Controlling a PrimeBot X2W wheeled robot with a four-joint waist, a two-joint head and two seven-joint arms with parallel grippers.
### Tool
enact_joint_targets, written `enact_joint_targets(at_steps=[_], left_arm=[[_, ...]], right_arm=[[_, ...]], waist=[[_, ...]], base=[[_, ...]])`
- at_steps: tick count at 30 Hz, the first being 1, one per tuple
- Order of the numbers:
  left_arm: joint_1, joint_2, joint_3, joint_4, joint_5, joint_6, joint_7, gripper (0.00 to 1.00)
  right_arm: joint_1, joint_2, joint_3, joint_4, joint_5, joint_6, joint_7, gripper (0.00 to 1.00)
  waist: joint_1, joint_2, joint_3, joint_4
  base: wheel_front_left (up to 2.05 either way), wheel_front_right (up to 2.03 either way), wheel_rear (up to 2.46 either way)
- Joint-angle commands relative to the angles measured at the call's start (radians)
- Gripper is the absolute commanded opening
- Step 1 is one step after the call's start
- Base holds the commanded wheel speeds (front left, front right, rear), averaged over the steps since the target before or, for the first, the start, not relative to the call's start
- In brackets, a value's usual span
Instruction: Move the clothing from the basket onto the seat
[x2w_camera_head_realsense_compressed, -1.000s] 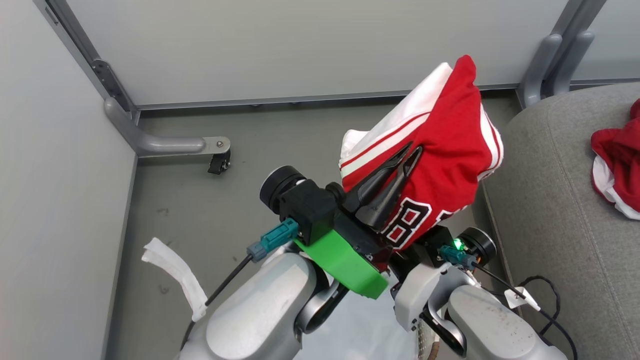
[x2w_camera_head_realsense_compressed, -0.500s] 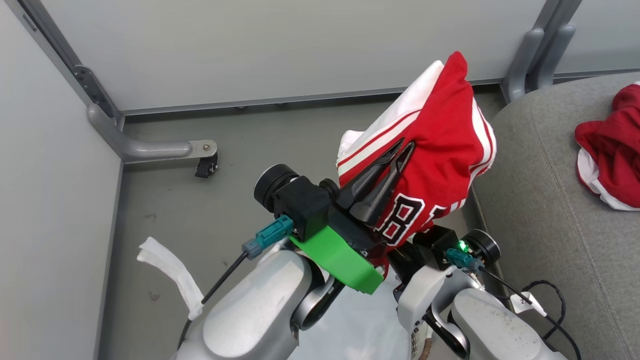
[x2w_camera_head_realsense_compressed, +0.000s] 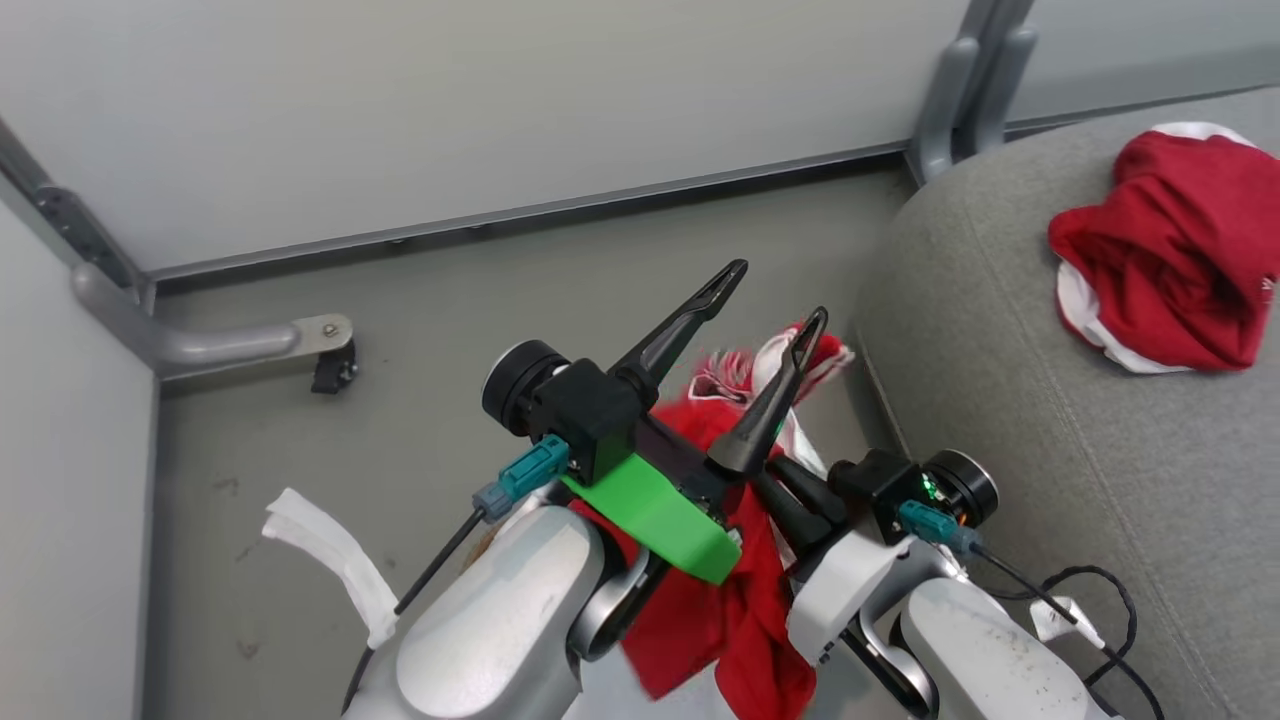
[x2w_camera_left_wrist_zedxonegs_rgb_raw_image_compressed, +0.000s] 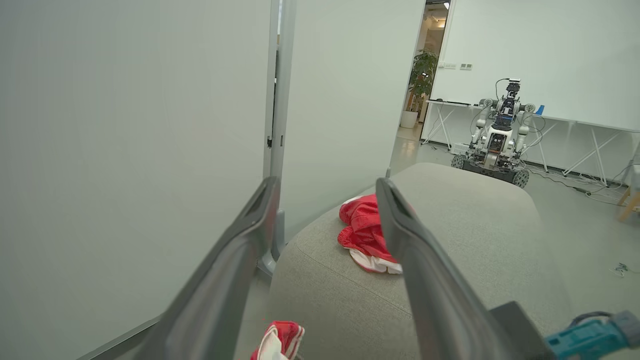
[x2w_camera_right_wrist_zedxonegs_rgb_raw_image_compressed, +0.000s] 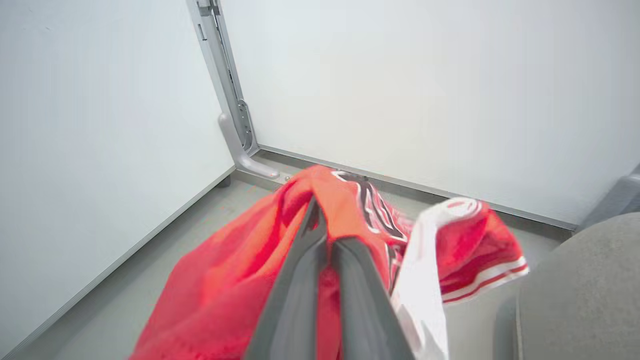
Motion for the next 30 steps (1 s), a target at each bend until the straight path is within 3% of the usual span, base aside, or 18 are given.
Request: enact_joint_targets(at_steps=[1,11,18,30], left_arm=[[0.016,0.002,0.008,0.008,0.004,-0.003,0.001,1.00],[0.039,0.004,0.029,0.052,0.025,-0.003,0.001,1.00],[0.039,0.011,0.029,0.067,0.029,-0.003,0.001,1.00],[-0.020,0.024,-0.030,0.097,0.013,-0.003,0.001,1.00]], right_arm=[[0.021,0.001,0.002,-0.013,-0.004,-0.001,-0.002,0.00],[0.037,0.014,0.019,-0.079,0.007,-0.001,-0.002,0.00],[0.052,0.023,0.014,-0.120,0.016,-0.001,-0.002,0.00],[0.056,0.033,-0.115,-0.224,-0.019,-0.001,-0.002,0.00]], waist=[[0.0000,0.0000,-0.008,-0.093],[0.0000,0.0000,-0.008,-0.347],[0.0000,0.0000,0.001,-0.484],[0.0000,0.0000,0.063,-0.515]], base=[[0.00,0.00,0.00],[0.00,0.00,0.00],[0.00,0.00,0.00],[0.00,0.00,0.00]])
